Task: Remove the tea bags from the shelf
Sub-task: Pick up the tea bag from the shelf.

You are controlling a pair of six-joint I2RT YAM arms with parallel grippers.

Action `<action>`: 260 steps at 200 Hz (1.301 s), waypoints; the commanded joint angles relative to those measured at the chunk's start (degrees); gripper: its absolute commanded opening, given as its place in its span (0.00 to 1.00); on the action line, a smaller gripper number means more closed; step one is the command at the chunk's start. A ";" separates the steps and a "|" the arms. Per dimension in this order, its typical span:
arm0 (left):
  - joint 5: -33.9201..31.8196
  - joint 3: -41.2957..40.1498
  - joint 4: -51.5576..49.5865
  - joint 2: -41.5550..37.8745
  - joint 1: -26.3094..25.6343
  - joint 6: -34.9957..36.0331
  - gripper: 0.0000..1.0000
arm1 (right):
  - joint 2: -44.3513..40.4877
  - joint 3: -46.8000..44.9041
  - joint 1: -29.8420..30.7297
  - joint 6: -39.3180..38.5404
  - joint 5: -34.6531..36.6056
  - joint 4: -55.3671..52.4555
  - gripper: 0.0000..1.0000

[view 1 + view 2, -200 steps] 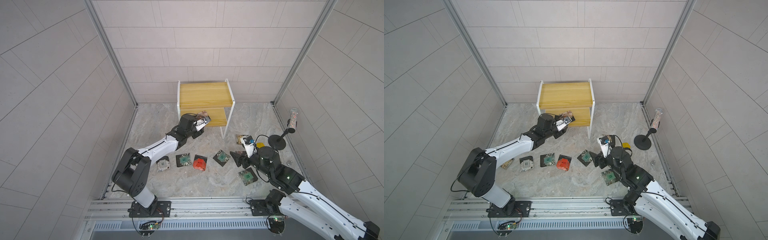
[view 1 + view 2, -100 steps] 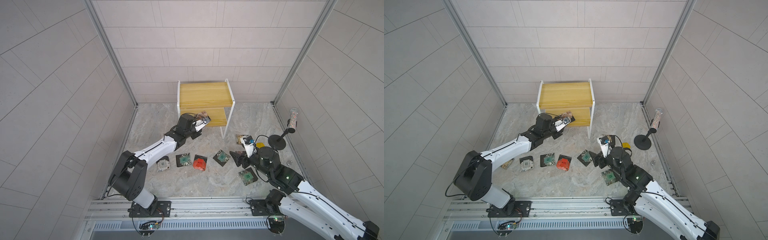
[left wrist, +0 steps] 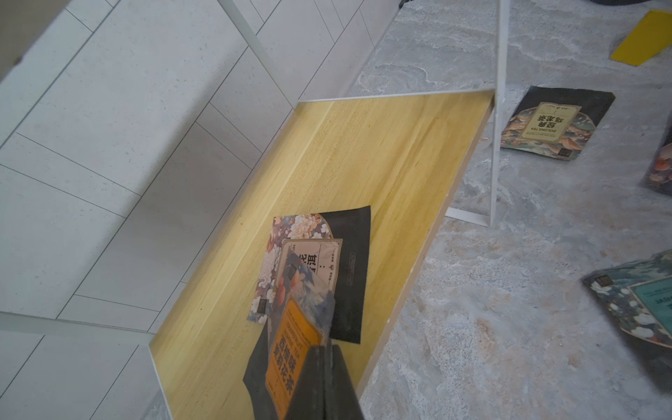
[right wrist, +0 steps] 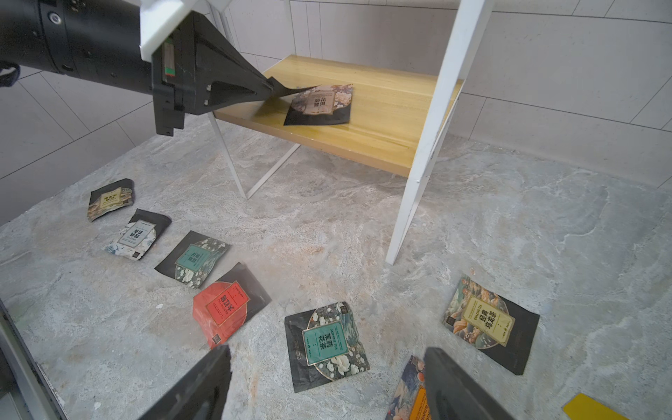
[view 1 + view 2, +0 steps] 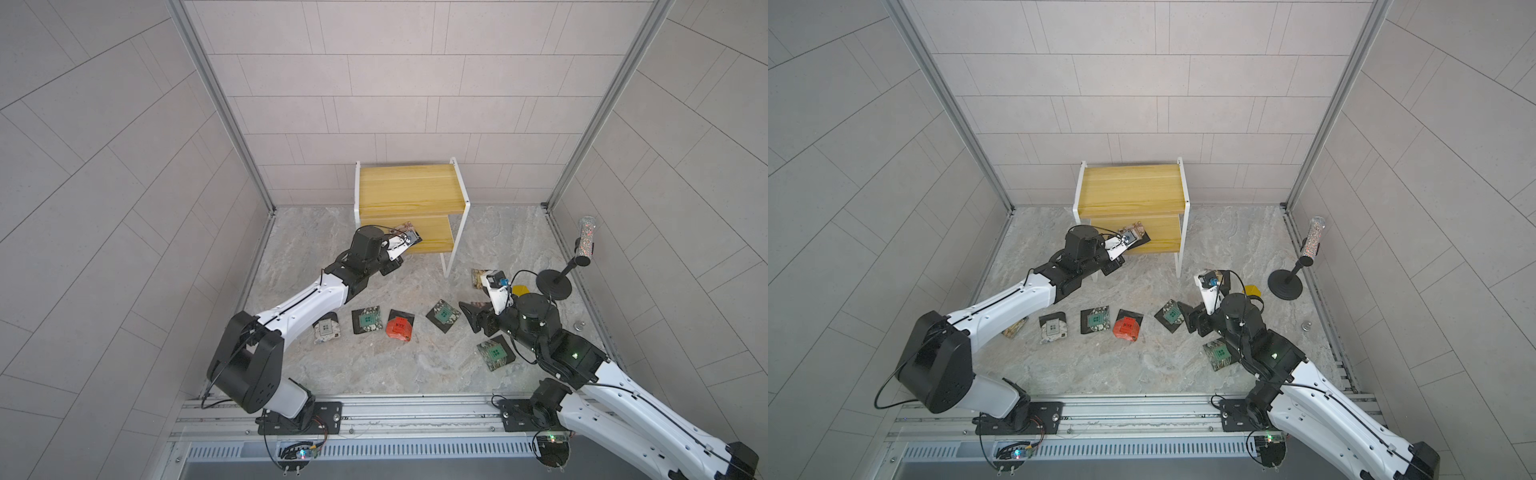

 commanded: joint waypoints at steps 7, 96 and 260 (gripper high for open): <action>-2.85 0.52 2.64 -2.79 -1.04 1.55 0.00 | -0.27 -0.77 0.28 0.68 -0.61 0.82 0.87; -8.03 -0.53 5.39 -7.33 -4.09 4.59 0.00 | 0.38 -0.91 0.27 0.78 -1.12 1.54 0.87; -13.56 -6.55 -6.92 -25.86 -9.57 -3.07 0.00 | 2.11 -0.61 0.32 1.24 -2.41 3.41 0.87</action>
